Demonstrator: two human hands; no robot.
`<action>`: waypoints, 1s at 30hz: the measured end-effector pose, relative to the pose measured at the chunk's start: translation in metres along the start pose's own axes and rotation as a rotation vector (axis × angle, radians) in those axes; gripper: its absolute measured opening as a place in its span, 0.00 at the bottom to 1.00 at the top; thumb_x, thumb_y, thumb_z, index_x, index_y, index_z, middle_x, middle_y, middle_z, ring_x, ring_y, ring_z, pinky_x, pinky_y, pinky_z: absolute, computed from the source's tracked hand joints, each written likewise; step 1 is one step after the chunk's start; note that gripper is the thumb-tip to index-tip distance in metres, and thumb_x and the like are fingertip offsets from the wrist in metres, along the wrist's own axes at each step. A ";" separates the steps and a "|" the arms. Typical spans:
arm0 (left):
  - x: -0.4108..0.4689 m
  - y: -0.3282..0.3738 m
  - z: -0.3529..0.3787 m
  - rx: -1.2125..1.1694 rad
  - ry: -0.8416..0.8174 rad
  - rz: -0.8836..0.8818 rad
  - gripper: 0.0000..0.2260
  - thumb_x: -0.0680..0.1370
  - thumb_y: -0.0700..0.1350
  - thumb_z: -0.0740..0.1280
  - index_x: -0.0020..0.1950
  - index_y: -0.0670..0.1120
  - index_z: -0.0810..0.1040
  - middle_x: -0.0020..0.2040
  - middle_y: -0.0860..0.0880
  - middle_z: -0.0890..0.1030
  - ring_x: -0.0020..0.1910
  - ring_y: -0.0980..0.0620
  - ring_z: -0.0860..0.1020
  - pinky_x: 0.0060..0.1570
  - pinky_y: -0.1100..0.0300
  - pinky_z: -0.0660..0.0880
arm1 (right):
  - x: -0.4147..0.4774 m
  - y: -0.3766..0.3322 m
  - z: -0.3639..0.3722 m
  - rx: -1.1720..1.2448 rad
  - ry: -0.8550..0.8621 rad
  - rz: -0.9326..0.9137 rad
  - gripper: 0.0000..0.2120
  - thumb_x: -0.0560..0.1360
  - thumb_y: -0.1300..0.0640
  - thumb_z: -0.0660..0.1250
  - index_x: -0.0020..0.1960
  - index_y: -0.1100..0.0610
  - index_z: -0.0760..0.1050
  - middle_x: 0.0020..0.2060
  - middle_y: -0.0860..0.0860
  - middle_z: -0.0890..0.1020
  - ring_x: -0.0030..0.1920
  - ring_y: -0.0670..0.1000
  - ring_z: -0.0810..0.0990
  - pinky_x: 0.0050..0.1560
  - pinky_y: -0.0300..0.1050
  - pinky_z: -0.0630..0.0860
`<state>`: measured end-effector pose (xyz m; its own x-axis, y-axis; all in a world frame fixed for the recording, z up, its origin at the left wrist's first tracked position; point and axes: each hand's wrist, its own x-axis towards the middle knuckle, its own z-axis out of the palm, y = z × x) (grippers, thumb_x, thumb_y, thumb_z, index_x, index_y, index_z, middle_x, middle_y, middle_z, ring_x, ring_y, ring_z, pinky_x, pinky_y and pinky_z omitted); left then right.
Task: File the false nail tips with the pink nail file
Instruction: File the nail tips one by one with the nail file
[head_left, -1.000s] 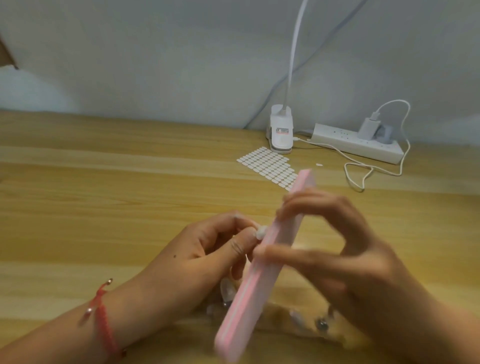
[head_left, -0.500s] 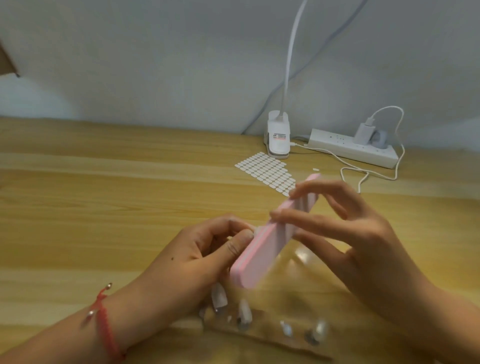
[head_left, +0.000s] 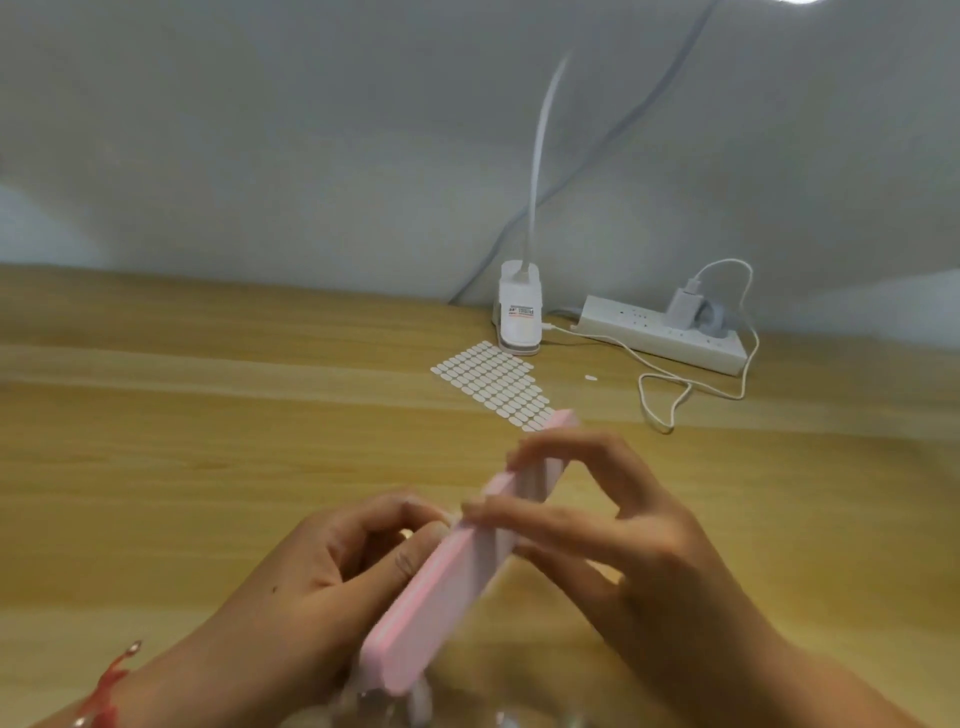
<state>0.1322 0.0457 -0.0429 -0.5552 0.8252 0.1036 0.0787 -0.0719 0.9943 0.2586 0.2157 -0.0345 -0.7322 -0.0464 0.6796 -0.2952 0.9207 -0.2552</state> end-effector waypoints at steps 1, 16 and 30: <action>0.001 0.000 0.000 -0.024 -0.006 -0.001 0.09 0.71 0.52 0.70 0.42 0.47 0.82 0.33 0.46 0.78 0.31 0.56 0.73 0.30 0.67 0.68 | 0.001 0.002 -0.002 -0.013 0.017 0.044 0.14 0.77 0.57 0.66 0.60 0.47 0.81 0.55 0.54 0.76 0.58 0.52 0.77 0.56 0.47 0.75; 0.001 -0.019 -0.011 0.148 0.173 -0.066 0.33 0.47 0.76 0.73 0.41 0.54 0.87 0.35 0.50 0.85 0.31 0.59 0.82 0.28 0.72 0.74 | -0.001 0.005 -0.005 -0.048 -0.005 0.009 0.14 0.78 0.61 0.68 0.60 0.49 0.82 0.55 0.55 0.76 0.57 0.51 0.76 0.57 0.45 0.75; -0.008 0.012 0.002 -0.028 -0.003 -0.145 0.14 0.62 0.54 0.74 0.45 0.53 0.87 0.37 0.33 0.82 0.31 0.44 0.76 0.33 0.50 0.74 | -0.006 -0.009 0.006 -0.135 -0.029 -0.159 0.16 0.78 0.63 0.64 0.61 0.48 0.80 0.57 0.56 0.76 0.64 0.55 0.74 0.70 0.52 0.68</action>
<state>0.1395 0.0392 -0.0319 -0.5566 0.8298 -0.0407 -0.0252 0.0322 0.9992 0.2621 0.2055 -0.0407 -0.7008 -0.2044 0.6834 -0.3250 0.9443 -0.0509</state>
